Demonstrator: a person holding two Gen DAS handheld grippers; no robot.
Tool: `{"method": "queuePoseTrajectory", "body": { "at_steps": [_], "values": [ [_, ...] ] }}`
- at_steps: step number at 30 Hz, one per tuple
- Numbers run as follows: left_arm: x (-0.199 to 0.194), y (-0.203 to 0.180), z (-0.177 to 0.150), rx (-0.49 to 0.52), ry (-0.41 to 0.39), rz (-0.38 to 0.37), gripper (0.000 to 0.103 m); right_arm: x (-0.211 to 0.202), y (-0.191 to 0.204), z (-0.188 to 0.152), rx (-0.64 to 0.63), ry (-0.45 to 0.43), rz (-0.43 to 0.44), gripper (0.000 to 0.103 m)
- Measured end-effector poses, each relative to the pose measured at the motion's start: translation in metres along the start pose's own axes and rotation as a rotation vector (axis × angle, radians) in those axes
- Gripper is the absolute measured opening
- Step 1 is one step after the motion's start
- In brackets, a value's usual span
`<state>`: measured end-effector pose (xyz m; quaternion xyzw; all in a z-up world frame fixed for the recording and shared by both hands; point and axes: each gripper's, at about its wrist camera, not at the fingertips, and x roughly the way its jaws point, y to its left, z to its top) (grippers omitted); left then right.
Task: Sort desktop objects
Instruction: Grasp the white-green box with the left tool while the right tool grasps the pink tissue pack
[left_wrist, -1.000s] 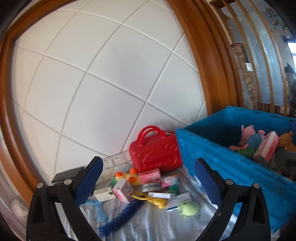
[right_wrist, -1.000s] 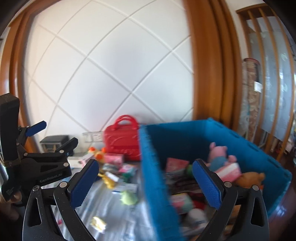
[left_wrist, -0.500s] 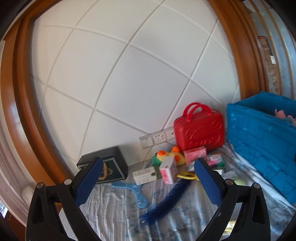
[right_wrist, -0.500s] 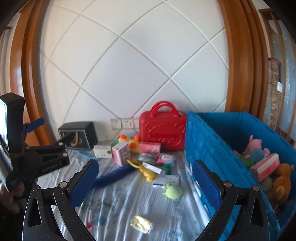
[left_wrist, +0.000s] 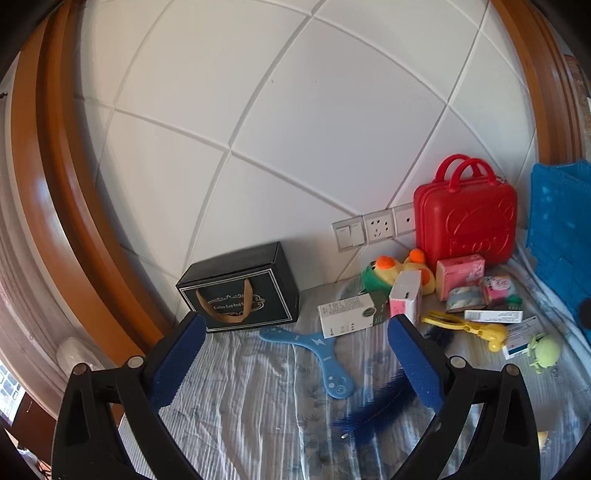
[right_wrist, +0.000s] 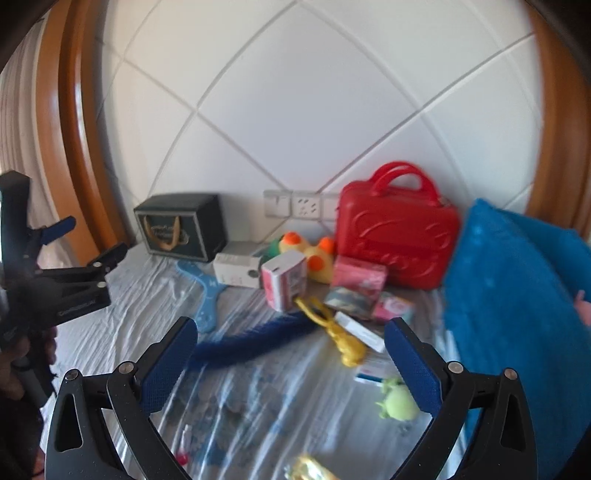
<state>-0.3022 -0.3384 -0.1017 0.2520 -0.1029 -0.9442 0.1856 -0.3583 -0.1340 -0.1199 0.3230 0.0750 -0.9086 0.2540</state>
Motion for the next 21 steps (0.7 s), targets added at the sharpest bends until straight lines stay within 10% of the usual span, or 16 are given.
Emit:
{"method": "queuePoseTrajectory", "body": {
  "at_steps": [12, 21],
  "values": [
    [0.103, 0.004, -0.036, 0.058, 0.101, 0.010, 0.100, 0.253, 0.002, 0.026, 0.122, 0.262, 0.028, 0.103],
    [0.208, -0.014, -0.032, 0.184, 0.130, -0.189, 0.100, 0.348, -0.009, 0.040, 0.214, 0.335, 0.005, 0.103]
  ]
}}
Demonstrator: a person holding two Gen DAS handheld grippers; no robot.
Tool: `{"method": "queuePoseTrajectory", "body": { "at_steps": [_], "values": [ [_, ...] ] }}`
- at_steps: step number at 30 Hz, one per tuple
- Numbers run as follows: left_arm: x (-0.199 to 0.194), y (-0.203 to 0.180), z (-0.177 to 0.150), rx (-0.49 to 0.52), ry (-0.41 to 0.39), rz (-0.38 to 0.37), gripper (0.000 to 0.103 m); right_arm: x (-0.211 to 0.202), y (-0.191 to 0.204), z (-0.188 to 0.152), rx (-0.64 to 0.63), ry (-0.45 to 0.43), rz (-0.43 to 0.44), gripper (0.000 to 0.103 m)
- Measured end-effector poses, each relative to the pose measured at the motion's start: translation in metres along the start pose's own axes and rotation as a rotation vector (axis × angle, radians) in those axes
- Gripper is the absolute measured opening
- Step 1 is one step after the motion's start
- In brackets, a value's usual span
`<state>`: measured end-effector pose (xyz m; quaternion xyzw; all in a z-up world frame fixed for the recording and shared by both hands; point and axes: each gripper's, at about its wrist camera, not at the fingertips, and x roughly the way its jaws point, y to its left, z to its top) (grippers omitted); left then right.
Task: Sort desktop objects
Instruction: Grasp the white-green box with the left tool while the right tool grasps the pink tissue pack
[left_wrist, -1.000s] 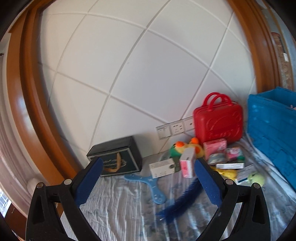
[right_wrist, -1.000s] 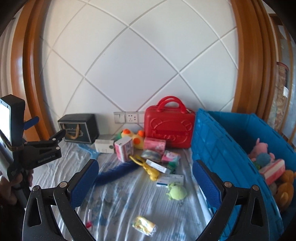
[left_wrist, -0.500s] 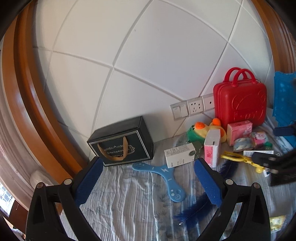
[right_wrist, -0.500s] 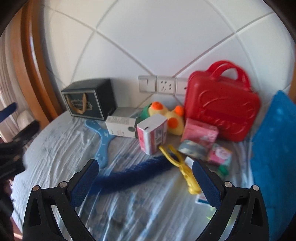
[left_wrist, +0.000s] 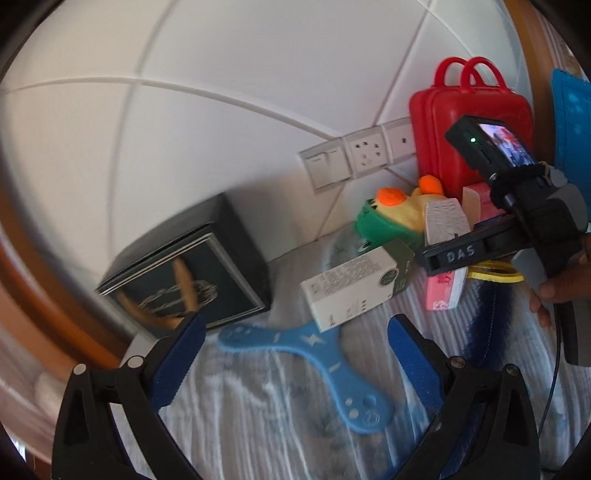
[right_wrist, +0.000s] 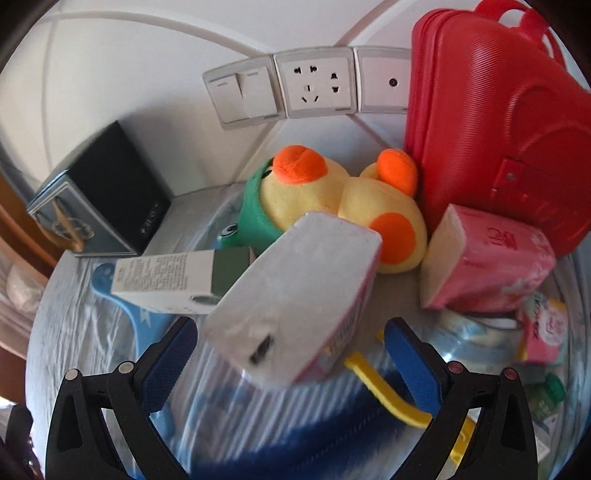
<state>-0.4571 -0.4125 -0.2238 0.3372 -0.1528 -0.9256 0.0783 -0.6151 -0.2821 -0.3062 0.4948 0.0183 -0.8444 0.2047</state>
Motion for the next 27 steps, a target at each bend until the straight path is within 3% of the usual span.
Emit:
{"method": "queuePoseTrajectory", "body": {
  "at_steps": [3, 4, 6, 8, 13, 16, 17, 19, 20, 24, 25, 26, 27],
  "values": [
    [0.036, 0.000, 0.010, 0.071, 0.007, -0.086, 0.100, 0.007, -0.007, 0.000, 0.007, -0.007, -0.032, 0.102],
    [0.051, -0.002, 0.014, 0.105, 0.017, -0.125, 0.100, 0.006, -0.012, 0.000, 0.014, -0.021, -0.024, 0.098],
    [0.077, -0.003, 0.019, 0.175, 0.033, -0.169, 0.100, 0.003, -0.020, -0.003, 0.017, -0.024, -0.006, 0.078],
    [0.101, -0.005, 0.024, 0.244, 0.061, -0.223, 0.100, -0.001, -0.021, -0.008, -0.008, -0.029, -0.004, 0.071],
    [0.159, -0.011, 0.030, 0.390, 0.147, -0.281, 0.100, -0.010, -0.026, -0.013, -0.027, -0.028, -0.004, 0.068],
    [0.174, -0.020, 0.029, 0.447, 0.185, -0.338, 0.100, -0.009, -0.030, -0.013, -0.013, -0.023, -0.011, 0.075],
    [0.177, -0.024, 0.025, 0.459, 0.200, -0.351, 0.100, -0.007, -0.031, -0.013, -0.011, -0.024, -0.028, 0.082],
    [0.180, -0.031, 0.016, 0.471, 0.229, -0.394, 0.090, -0.003, -0.031, -0.012, -0.006, -0.023, -0.035, 0.083],
    [0.180, -0.035, 0.012, 0.470, 0.244, -0.414, 0.079, 0.001, -0.030, -0.012, -0.007, -0.019, -0.043, 0.083],
    [0.166, -0.043, 0.000, 0.414, 0.208, -0.428, 0.078, 0.021, -0.032, -0.011, 0.026, 0.006, -0.041, 0.083],
    [0.161, -0.042, 0.000, 0.382, 0.197, -0.435, 0.075, 0.023, -0.031, -0.012, 0.020, 0.001, -0.043, 0.082],
    [0.158, -0.041, -0.001, 0.349, 0.205, -0.451, 0.062, 0.024, -0.030, -0.012, 0.013, -0.006, -0.025, 0.069],
    [0.156, -0.041, -0.002, 0.323, 0.220, -0.473, 0.059, 0.021, -0.028, -0.013, 0.009, -0.010, -0.020, 0.063]
  ]
}}
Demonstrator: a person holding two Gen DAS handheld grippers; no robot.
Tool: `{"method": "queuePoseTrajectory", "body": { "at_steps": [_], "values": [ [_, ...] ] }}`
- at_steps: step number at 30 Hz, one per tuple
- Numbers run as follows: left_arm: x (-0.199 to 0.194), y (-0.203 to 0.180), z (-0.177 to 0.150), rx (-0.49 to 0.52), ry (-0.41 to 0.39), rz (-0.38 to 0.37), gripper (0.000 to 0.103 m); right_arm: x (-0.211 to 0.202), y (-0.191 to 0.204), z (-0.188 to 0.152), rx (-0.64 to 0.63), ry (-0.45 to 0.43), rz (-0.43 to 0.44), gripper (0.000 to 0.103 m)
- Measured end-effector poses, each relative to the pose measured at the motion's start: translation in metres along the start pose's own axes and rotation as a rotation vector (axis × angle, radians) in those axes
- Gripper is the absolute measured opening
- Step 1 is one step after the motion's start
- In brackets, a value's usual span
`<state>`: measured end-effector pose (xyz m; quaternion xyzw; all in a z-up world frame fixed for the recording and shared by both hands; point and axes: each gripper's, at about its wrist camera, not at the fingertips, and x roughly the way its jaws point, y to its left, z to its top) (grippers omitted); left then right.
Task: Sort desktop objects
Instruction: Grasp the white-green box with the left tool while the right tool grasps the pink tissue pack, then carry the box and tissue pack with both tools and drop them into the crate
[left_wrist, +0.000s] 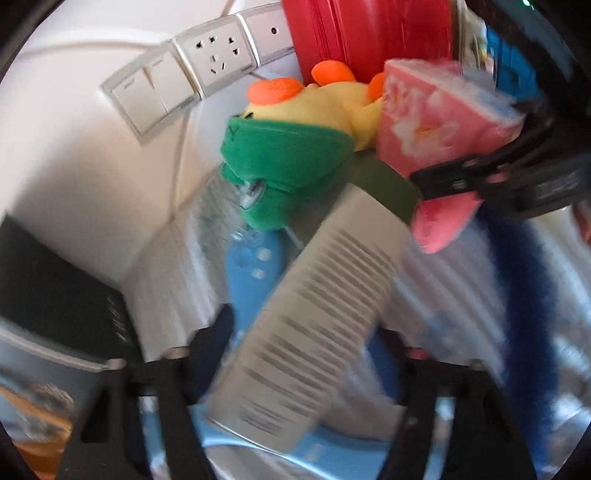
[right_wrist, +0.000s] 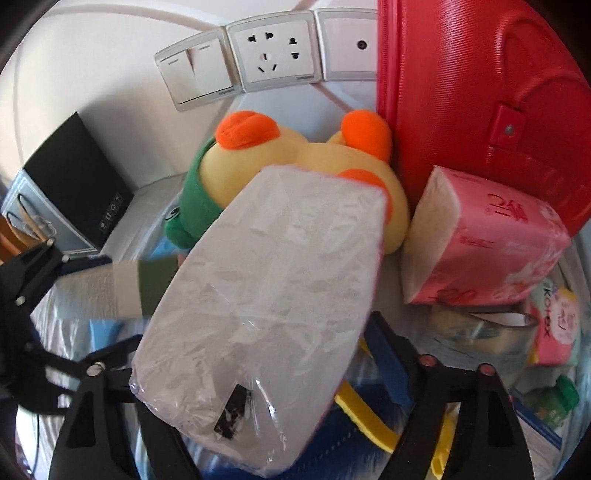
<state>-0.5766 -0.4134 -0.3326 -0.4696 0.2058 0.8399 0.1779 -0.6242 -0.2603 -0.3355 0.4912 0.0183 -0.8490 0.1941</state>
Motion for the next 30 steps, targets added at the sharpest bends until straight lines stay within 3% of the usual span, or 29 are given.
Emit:
{"method": "queuePoseTrajectory", "body": {
  "at_steps": [2, 6, 9, 16, 22, 30],
  "values": [
    [-0.004, -0.006, -0.004, -0.027, -0.005, 0.013, 0.058, -0.006, 0.001, -0.003, -0.018, -0.009, 0.012, 0.057],
    [-0.009, -0.010, -0.009, -0.095, 0.000, 0.017, 0.053, -0.022, -0.006, -0.014, -0.009, -0.007, 0.087, 0.055],
    [-0.018, -0.007, -0.013, -0.189, -0.013, -0.028, 0.034, -0.043, -0.004, -0.021, -0.037, -0.038, 0.085, 0.055],
    [-0.036, -0.009, -0.026, -0.288, -0.036, 0.034, 0.033, -0.086, -0.002, -0.031, -0.052, -0.064, 0.104, 0.055],
    [-0.097, -0.031, -0.028, -0.304, -0.146, 0.075, 0.033, -0.143, 0.002, -0.050, -0.106, -0.126, 0.104, 0.055],
    [-0.197, -0.097, 0.000, -0.310, -0.313, 0.153, 0.033, -0.264, -0.002, -0.091, -0.122, -0.258, 0.093, 0.055]
  ]
}}
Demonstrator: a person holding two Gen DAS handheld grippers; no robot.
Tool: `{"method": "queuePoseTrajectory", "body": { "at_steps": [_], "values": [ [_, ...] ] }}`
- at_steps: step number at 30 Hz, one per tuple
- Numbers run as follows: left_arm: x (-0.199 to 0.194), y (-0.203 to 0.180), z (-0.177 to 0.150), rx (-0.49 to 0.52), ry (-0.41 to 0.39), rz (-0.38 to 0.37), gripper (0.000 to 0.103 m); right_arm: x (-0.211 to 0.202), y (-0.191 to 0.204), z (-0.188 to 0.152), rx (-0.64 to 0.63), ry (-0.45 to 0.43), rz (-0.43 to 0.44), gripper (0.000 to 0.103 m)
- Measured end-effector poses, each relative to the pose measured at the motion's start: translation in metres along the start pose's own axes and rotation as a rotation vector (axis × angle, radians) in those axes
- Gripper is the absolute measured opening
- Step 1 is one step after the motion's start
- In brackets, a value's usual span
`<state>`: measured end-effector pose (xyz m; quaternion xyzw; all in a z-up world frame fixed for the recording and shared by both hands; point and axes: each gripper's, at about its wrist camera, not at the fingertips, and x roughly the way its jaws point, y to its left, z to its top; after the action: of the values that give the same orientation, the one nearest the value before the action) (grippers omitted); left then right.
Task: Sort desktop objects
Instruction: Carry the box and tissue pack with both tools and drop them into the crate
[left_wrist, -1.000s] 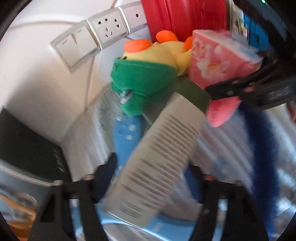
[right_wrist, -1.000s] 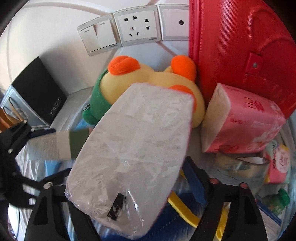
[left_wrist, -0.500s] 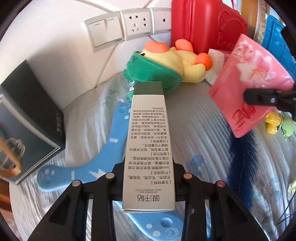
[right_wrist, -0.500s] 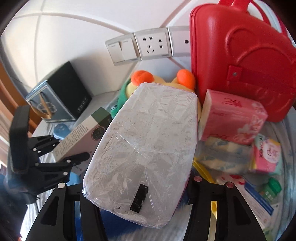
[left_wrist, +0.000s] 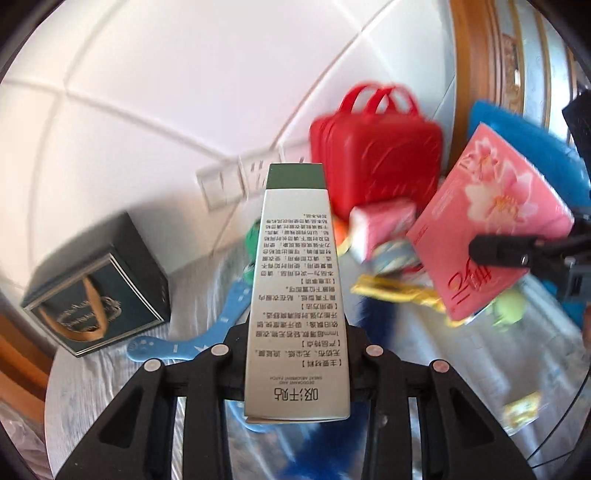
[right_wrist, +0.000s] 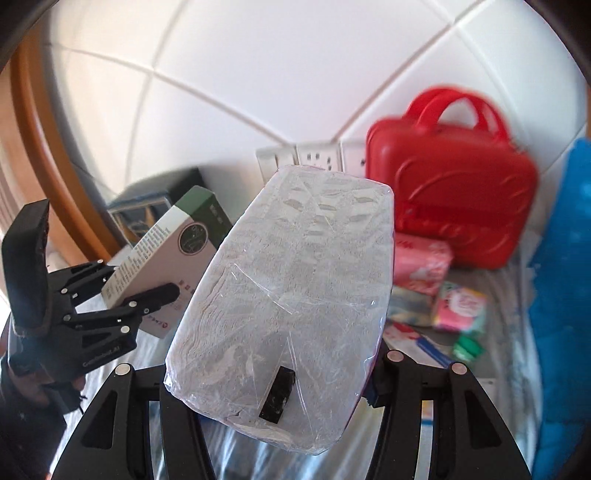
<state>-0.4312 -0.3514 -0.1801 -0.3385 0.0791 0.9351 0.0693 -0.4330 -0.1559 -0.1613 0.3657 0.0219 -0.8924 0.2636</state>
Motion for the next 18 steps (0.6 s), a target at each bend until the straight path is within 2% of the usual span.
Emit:
{"method": "queuePoseTrajectory", "body": {
  "at_steps": [7, 13, 18],
  "values": [
    [-0.101, -0.072, 0.011, 0.018, -0.150, 0.086, 0.033, -0.124, 0.016, -0.031, -0.034, -0.115, -0.086, 0.055],
    [-0.161, -0.139, 0.026, 0.073, -0.256, 0.096, 0.033, -0.229, 0.001, -0.066, 0.013, -0.214, -0.159, 0.055],
    [-0.196, -0.202, 0.043, 0.128, -0.317, 0.040, 0.033, -0.307, -0.030, -0.090, 0.068, -0.291, -0.186, 0.055]
  ]
}}
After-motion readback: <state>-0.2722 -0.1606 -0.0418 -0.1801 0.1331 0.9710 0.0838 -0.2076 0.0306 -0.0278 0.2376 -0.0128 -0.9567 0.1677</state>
